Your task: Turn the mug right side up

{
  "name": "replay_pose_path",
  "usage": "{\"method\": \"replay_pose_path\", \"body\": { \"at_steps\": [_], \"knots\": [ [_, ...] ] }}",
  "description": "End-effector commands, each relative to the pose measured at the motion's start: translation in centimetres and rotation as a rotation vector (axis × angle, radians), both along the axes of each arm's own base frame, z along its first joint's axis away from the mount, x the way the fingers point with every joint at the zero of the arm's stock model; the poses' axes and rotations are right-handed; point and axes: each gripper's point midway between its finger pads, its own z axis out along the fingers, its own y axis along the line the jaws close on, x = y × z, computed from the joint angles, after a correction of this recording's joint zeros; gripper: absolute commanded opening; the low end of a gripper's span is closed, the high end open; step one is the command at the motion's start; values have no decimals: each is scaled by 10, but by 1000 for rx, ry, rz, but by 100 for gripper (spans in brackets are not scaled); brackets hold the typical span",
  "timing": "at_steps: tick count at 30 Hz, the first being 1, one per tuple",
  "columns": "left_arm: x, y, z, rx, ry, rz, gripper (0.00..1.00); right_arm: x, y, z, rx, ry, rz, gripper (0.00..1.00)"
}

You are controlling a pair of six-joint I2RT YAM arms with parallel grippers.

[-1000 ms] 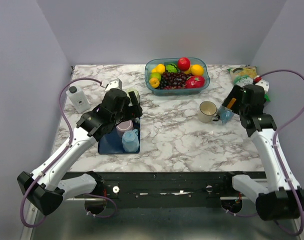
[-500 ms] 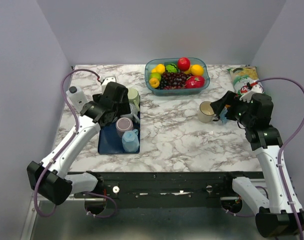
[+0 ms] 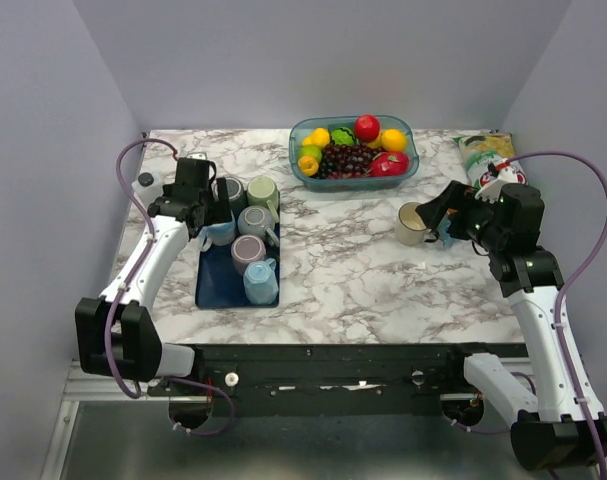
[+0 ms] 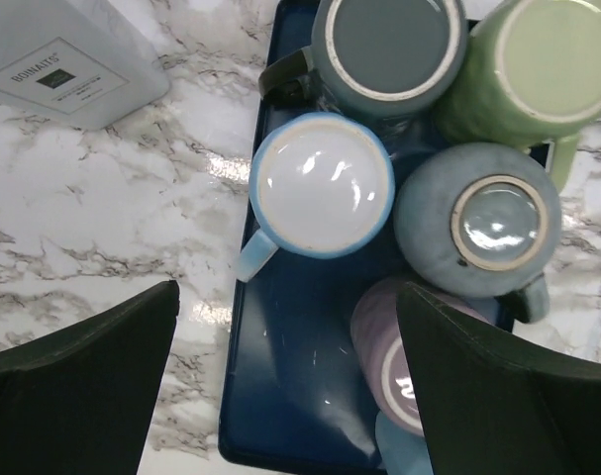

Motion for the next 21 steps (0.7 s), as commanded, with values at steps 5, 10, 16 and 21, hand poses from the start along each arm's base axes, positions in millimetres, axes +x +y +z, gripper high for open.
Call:
{"method": "replay_pose_path", "body": {
  "at_steps": [5,10,16,21],
  "knots": [
    [6,-2,-49,-157,53,-58,98,-5,-1,0,-16,12,15,98],
    [4,-3,-71,-150,117,-75,87,-5,-1,-9,-10,35,5,98],
    [18,2,-84,-163,164,-42,84,-2,0,-15,-1,44,4,97],
    [19,2,-91,-169,184,-34,75,-2,0,-17,1,46,3,97]
  ]
}}
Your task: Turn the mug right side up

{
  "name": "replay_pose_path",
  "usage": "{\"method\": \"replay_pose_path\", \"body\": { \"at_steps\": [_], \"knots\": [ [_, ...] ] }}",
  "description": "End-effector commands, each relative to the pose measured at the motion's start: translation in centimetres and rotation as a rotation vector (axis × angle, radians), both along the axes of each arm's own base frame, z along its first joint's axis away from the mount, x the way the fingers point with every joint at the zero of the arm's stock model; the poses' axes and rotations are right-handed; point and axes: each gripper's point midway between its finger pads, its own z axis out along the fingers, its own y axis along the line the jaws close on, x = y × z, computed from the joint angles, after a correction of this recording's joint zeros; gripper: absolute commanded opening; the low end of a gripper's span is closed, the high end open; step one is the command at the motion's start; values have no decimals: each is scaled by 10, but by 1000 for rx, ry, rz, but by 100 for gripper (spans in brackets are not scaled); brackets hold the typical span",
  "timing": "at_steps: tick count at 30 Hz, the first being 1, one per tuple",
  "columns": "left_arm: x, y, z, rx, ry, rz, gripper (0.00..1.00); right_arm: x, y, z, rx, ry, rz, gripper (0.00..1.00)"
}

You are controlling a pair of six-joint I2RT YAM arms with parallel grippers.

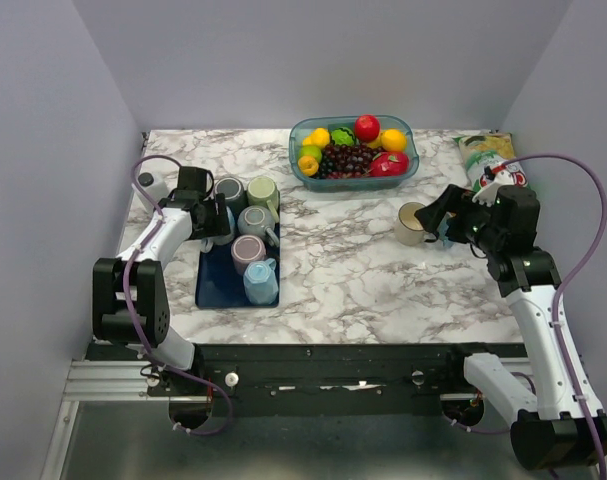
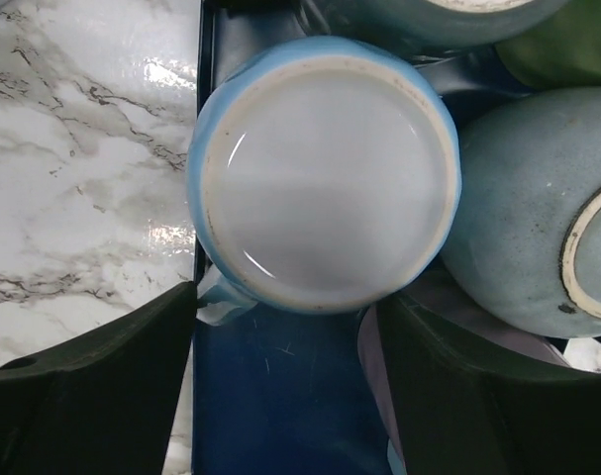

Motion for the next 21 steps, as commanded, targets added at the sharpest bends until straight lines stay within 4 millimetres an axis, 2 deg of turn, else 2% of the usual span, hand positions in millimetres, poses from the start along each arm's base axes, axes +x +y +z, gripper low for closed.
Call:
{"method": "replay_pose_path", "body": {
  "at_steps": [1,2,5,16,21],
  "knots": [
    [12,-3,7,-28,-34,1,72,1,-2,-6,2,7,-7,97],
    [12,-7,6,-46,-30,-15,65,0,-2,-8,1,10,-8,97],
    [8,-8,4,-51,-17,-18,53,-1,-2,-10,1,15,-10,97],
    [8,-6,-2,-50,-2,23,43,-3,-2,-17,3,26,-9,97],
    [8,6,-6,-2,0,75,40,-4,-3,-18,-1,24,-17,97]
  ]
}}
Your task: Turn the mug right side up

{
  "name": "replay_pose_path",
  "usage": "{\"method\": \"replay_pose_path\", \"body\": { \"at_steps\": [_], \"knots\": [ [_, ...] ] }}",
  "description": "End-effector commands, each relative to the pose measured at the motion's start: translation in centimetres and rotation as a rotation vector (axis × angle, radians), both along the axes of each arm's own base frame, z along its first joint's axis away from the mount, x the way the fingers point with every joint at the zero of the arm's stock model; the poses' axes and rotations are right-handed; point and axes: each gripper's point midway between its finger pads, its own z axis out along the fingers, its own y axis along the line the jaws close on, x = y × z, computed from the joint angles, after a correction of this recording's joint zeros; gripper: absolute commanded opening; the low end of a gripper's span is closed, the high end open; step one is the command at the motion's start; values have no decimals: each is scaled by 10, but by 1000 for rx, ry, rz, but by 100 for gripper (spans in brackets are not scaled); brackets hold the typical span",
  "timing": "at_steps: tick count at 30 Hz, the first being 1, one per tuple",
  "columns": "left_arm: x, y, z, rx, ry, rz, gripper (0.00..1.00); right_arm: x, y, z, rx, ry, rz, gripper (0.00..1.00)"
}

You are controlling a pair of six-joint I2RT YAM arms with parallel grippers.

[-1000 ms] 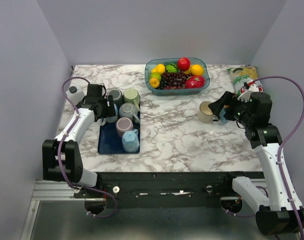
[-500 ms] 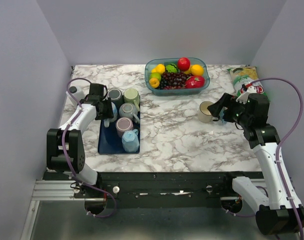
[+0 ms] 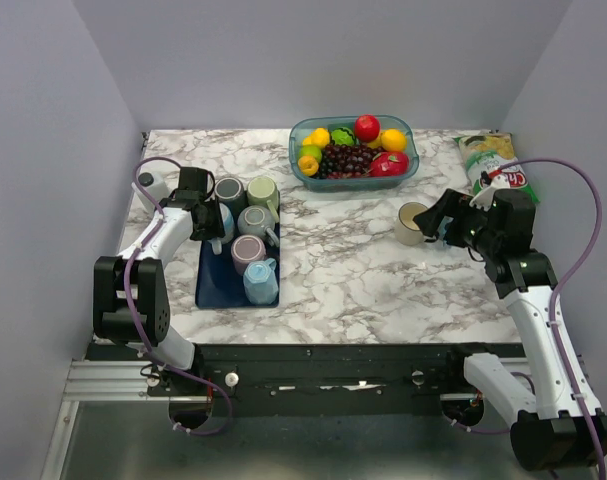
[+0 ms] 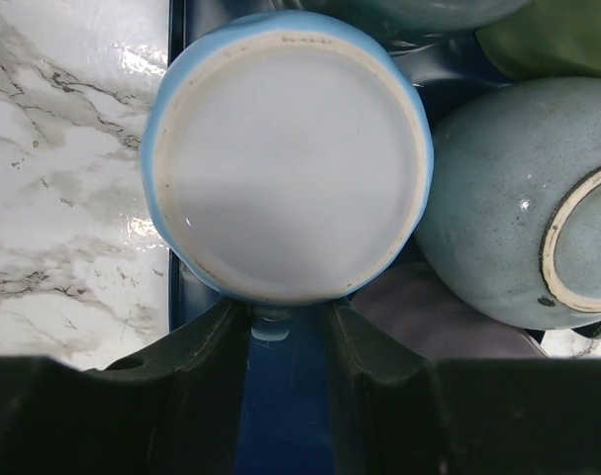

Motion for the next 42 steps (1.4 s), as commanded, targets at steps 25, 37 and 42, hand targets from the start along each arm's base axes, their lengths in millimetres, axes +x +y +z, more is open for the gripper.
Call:
{"method": "replay_pose_path", "body": {
  "at_steps": [25,37,42],
  "knots": [
    [12,13,-12,82,-17,120,15,-5,-6,-11,-10,-7,-30,96],
    [7,17,6,121,-45,137,0,-5,-14,-9,-45,-17,-57,100],
    [-1,19,51,116,-137,150,0,-6,-7,-4,-33,-21,-13,100]
  ]
}}
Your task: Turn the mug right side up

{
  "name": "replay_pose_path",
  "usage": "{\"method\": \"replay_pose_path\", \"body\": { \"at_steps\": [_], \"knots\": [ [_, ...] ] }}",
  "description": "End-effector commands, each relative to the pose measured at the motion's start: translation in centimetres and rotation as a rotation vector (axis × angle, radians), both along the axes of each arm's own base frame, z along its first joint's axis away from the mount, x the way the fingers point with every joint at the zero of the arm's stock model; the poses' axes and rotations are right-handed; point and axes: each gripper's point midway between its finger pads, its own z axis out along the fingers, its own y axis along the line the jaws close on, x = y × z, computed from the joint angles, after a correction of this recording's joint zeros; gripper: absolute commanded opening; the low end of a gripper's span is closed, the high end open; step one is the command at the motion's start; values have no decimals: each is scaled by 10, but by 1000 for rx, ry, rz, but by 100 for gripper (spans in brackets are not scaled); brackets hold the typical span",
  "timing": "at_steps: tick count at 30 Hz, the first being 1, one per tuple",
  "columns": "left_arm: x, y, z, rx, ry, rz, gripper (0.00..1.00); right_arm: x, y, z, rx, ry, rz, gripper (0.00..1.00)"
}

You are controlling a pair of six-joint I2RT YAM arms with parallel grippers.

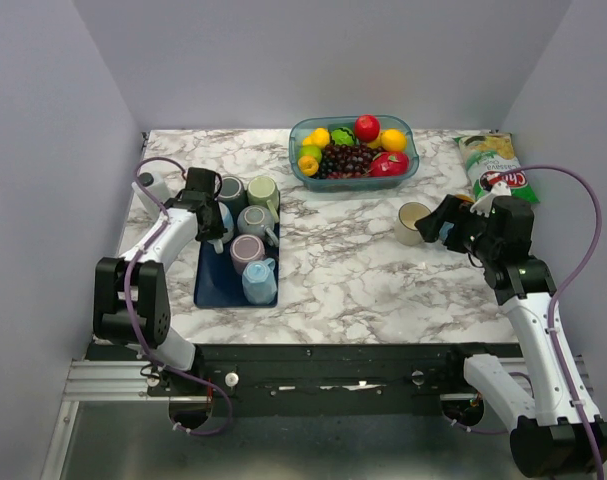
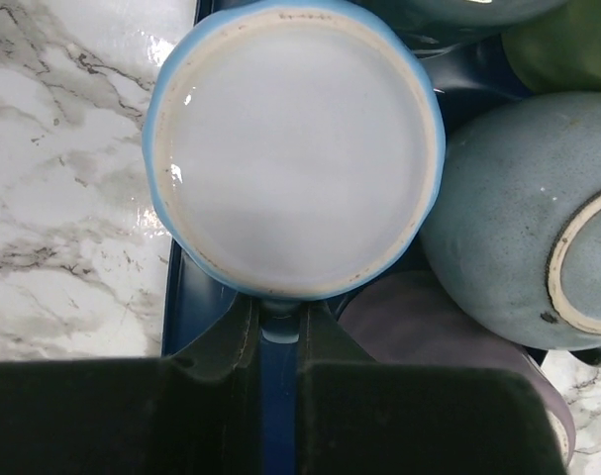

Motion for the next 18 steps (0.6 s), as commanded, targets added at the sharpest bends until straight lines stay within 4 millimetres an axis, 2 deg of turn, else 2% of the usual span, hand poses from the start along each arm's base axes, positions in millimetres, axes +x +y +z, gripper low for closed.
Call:
{"method": "replay_pose_path", "body": {
  "at_steps": [1,3,4,6,7,11,14,15,16,18],
  "knots": [
    [-4,18,56,57,-135,70,0,1,3,10,-3,-33,35,100],
    [-9,17,83,39,-197,75,0,1,6,14,9,-42,46,100],
    [-15,17,88,34,-192,74,0,1,9,17,19,-52,60,100],
    [-20,13,115,2,-246,72,0,2,12,22,36,-61,72,100],
    [-27,13,120,-5,-236,71,0,3,16,25,49,-67,92,100],
    [-38,-3,172,-100,-334,32,0,1,33,44,133,-95,158,100],
    [-45,-27,215,-240,-423,-23,0,-2,52,66,244,-133,228,100],
    [-50,-45,226,-333,-435,-82,0,-4,58,73,283,-146,258,99],
    [-49,-56,244,-393,-484,-111,0,-8,72,88,335,-195,348,99],
    [-54,-79,268,-548,-525,-144,0,-12,87,104,452,-187,401,99]
  ]
}}
